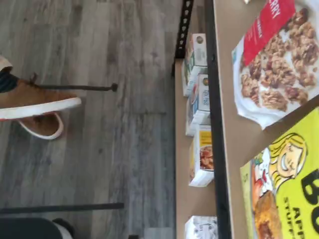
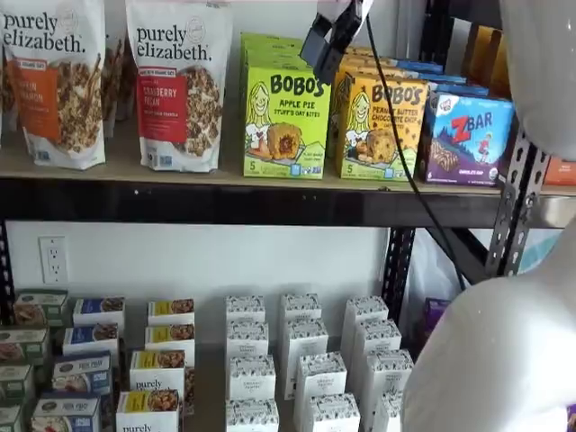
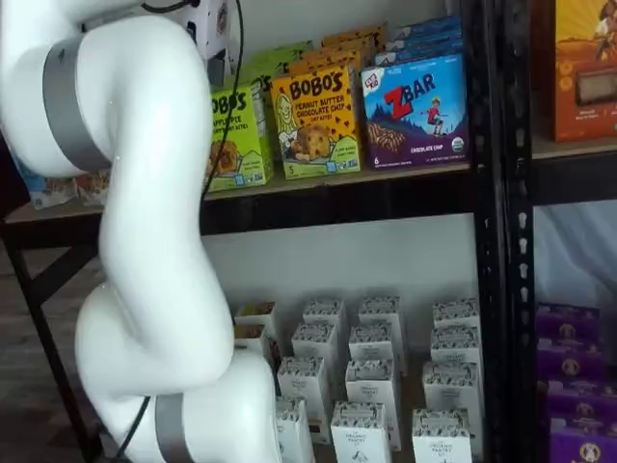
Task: Pick the green box on the top shelf, the fourth from the left
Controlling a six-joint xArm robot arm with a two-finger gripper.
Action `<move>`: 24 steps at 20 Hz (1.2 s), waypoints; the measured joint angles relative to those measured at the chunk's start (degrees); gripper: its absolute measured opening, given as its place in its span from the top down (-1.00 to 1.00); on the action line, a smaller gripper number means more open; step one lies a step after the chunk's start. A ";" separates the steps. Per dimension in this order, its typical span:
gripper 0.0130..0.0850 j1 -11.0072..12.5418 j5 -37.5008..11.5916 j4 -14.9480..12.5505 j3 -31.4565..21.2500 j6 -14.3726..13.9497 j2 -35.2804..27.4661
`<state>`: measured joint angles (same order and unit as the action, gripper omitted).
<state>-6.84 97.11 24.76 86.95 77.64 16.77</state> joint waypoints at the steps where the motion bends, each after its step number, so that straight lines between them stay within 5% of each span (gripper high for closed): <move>1: -1.00 0.05 -0.64 0.20 -0.27 0.08 0.12; 8: -1.00 0.96 -3.91 1.68 -0.06 0.94 -0.82; 24: -1.00 0.50 -8.86 0.06 2.26 1.56 -5.10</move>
<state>-6.34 88.24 24.82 89.21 79.20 11.67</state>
